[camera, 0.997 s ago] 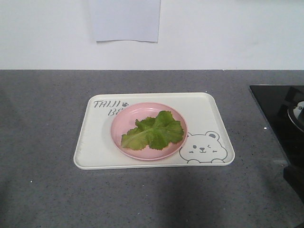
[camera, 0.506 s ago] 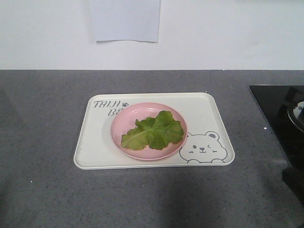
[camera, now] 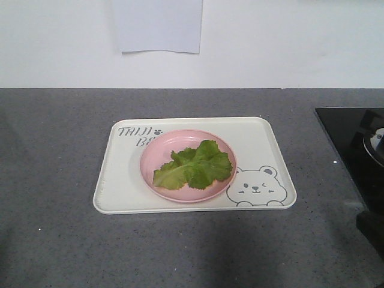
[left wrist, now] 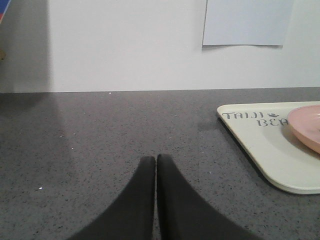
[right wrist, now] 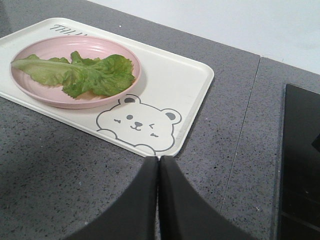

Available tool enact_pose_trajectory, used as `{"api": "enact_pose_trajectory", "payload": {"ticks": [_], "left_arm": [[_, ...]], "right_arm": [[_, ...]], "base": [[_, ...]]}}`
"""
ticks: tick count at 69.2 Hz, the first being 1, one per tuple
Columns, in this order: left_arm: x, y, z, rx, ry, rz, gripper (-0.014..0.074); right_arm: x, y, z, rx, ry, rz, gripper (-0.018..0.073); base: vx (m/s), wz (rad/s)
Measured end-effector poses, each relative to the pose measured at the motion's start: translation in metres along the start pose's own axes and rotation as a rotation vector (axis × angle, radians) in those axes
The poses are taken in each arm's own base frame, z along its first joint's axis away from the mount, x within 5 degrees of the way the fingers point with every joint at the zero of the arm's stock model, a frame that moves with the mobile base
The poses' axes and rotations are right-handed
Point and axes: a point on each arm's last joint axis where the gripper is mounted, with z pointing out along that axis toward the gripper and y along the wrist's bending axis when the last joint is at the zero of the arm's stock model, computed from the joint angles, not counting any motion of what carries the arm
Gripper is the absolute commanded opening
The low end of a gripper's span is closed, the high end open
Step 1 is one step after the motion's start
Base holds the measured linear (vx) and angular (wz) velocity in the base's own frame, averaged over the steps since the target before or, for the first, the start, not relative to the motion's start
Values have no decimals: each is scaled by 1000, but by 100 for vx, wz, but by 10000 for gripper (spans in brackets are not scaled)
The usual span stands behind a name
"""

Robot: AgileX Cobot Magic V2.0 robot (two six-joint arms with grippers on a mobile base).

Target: Transfer vegetables to tray and serve

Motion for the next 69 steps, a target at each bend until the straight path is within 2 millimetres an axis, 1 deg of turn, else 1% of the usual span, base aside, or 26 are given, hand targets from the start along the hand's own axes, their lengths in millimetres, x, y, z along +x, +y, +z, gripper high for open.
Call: {"api": "enact_pose_trajectory", "payload": {"ticks": [33,41,46,55,58,69], "left_arm": [[0,0,0,0,0,0,-6],[0,0,0,0,0,0,-6],[0,0,0,0,0,0,-6],[0,0,0,0,0,0,-6],[0,0,0,0,0,0,-7],[0,0,0,0,0,0,-7]], "right_arm": [[1,-1,0,6,6,-17,-6],[1,-2,-1,22,14,-43,-6],[4,-3,-3,53,-1,-25,-6],[18,-4,-11,133,-61,66,-3],[28,-3,-12,156,-67,103,-3],[52,-2,-21,232,-117,194,-3]], "base": [[0,0],[0,0],[0,0],[0,0],[0,0],[0,0]]}}
